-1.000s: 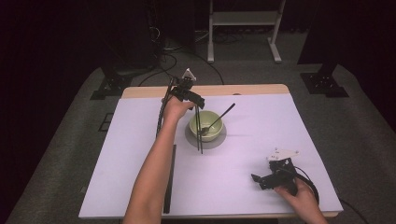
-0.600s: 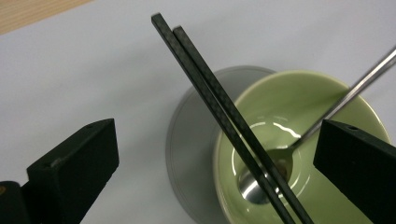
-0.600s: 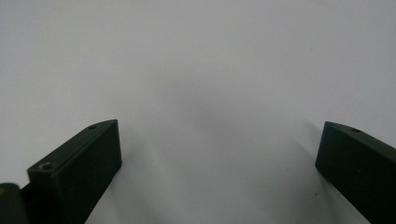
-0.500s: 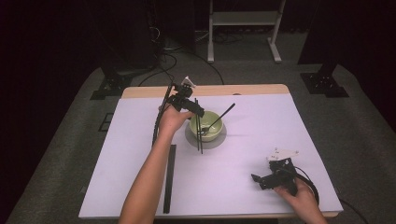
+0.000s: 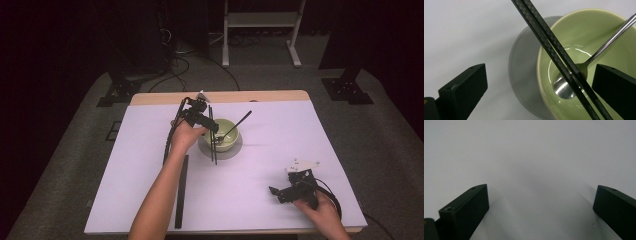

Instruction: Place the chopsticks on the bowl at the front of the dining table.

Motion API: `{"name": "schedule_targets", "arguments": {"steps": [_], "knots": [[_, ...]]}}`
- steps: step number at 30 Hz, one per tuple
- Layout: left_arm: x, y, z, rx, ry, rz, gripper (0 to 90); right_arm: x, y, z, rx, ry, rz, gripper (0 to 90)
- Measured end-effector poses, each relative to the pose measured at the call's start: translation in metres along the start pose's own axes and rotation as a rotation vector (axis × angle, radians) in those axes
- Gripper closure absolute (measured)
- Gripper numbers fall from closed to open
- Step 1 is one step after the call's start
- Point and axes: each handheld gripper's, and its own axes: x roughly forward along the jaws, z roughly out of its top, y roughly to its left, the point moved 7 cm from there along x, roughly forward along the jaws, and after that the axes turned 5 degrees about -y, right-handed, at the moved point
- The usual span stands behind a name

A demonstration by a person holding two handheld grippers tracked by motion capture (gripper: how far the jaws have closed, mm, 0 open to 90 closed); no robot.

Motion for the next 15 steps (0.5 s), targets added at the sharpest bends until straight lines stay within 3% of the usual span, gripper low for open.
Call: {"name": "schedule_targets", "arguments": {"steps": [15], "knots": [[-0.0032,0.0036,-0.0006,-0.010,-0.005,0.002,0.0,0.0000,0.0000,0.0000,0.001,0.000,0.000,0.0]]}}
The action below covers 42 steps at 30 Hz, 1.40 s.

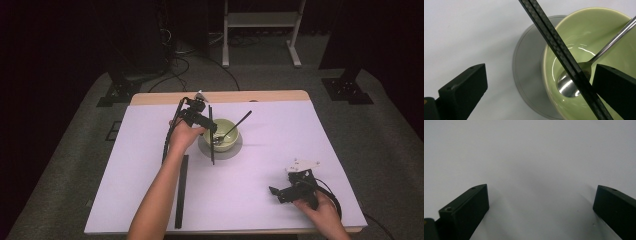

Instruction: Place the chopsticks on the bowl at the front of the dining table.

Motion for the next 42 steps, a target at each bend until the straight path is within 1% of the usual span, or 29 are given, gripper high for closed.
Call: {"name": "schedule_targets", "arguments": {"steps": [2,5,8,11,13,15,17,20,23,26,29,33,34,38,40,41,42], "knots": [[-0.002,-0.001,0.000,-0.002,-0.006,-0.003,0.0,0.000,0.000,0.000,0.000,0.000,0.000,0.0],[-0.008,-0.002,-0.001,0.011,-0.009,-0.011,0.0,0.000,0.000,0.000,0.000,-0.001,0.000,0.0],[-0.016,-0.006,-0.001,0.000,-0.042,-0.026,0.0,0.000,0.000,0.000,0.001,0.000,0.000,0.0],[-0.025,-0.009,-0.003,0.022,-0.053,-0.034,0.0,0.000,0.000,0.000,0.000,0.000,0.000,0.0],[-0.032,-0.011,-0.006,0.029,-0.061,-0.037,0.0,0.000,0.000,0.000,0.000,0.000,0.000,0.0],[-0.038,-0.015,-0.010,0.035,-0.072,-0.051,0.0,0.000,0.000,0.000,0.000,0.000,0.000,0.0],[-0.047,-0.019,-0.018,0.045,-0.083,-0.064,0.0,0.000,0.000,0.000,-0.001,0.000,0.000,0.0],[-0.056,-0.023,-0.029,0.057,-0.090,-0.076,0.0,0.000,0.000,0.000,0.000,0.000,0.000,0.0],[-0.063,-0.028,-0.041,0.061,-0.104,-0.083,0.0,0.000,0.000,0.000,-0.001,-0.001,0.000,0.0],[-0.068,-0.032,-0.052,0.055,-0.117,-0.102,0.0,0.000,0.000,0.000,-0.001,-0.001,-0.001,0.0],[-0.069,-0.037,-0.064,0.065,-0.116,-0.105,0.0,0.000,0.000,0.000,0.000,0.000,0.000,0.0],[-0.068,-0.044,-0.078,0.081,-0.107,-0.120,0.0,0.000,0.000,0.000,0.002,0.000,0.000,0.0],[-0.067,-0.047,-0.082,0.082,-0.104,-0.130,0.0,0.000,0.000,0.000,0.003,0.000,0.000,0.0],[-0.064,-0.053,-0.094,0.089,-0.097,-0.143,0.0,0.000,0.000,0.000,0.000,-0.001,0.000,0.0],[-0.061,-0.056,-0.100,0.098,-0.087,-0.141,0.0,0.000,0.000,0.000,0.001,-0.001,0.000,0.0],[-0.060,-0.058,-0.102,0.094,-0.087,-0.141,0.0,0.000,0.000,0.000,0.001,0.000,0.000,0.0],[-0.058,-0.058,-0.104,0.102,-0.078,-0.143,0.0,0.000,0.000,0.000,0.001,0.000,0.000,0.0]]}}
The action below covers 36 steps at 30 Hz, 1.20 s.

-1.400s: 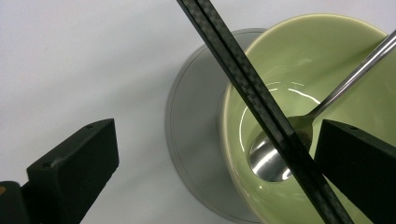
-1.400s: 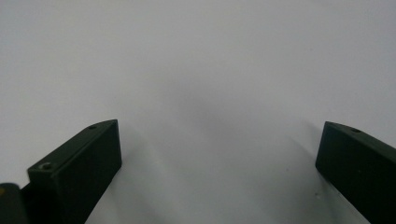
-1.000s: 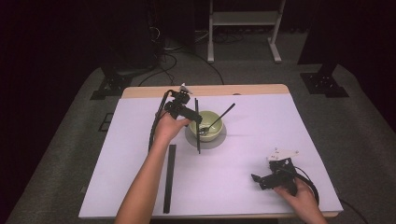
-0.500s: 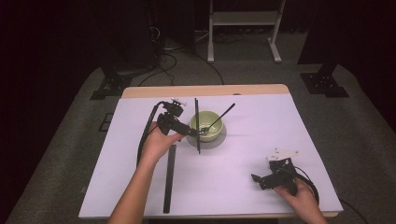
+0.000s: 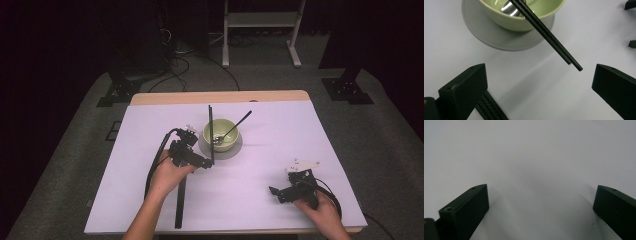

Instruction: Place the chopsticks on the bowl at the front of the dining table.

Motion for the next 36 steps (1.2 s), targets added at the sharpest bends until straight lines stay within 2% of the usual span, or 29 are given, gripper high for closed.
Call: {"name": "schedule_targets", "arguments": {"steps": [11,22,36], "knots": [[0.013,-0.001,-0.016,-0.004,0.040,-0.001,0.0,0.000,0.000,0.000,-0.001,0.000,0.000,0.0],[0.020,0.002,-0.014,-0.010,0.046,0.007,0.0,0.000,0.000,0.000,-0.001,0.000,0.000,0.0],[0.021,0.006,-0.009,-0.014,0.042,0.007,0.0,0.000,0.000,0.000,-0.002,0.000,0.000,0.0]]}}
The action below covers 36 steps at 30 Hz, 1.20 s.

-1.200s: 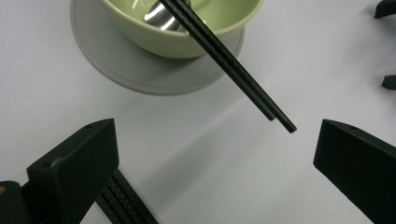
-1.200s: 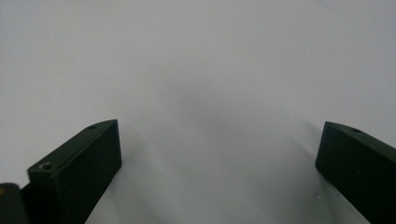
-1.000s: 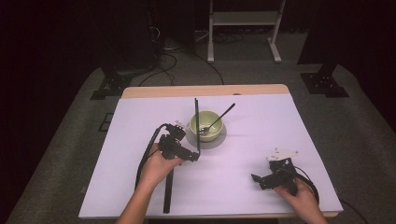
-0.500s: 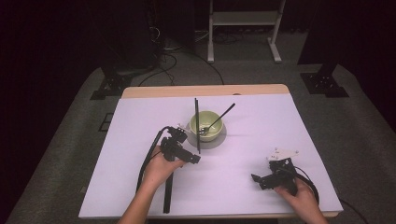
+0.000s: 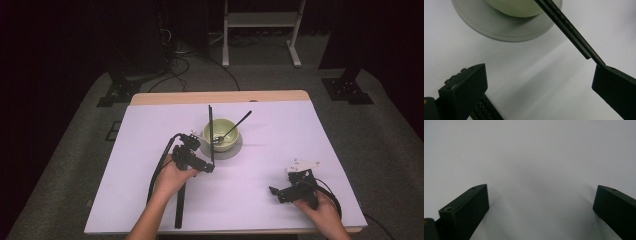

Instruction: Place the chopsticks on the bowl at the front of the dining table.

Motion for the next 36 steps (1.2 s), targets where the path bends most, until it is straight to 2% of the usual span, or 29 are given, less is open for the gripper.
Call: {"name": "schedule_targets", "arguments": {"steps": [20,28,36], "knots": [[0.0054,0.0085,0.0044,-0.022,0.000,0.015,0.0,0.0000,0.0002,0.0001,0.003,-0.001,0.000,0.0],[0.0017,0.0028,0.0053,-0.010,-0.006,-0.003,0.0,0.0000,0.0001,0.0001,0.001,-0.001,0.000,0.0],[0.0027,0.0041,0.0069,-0.011,-0.008,0.008,0.0,0.0000,0.0001,0.0001,0.001,-0.001,0.000,0.0]]}}
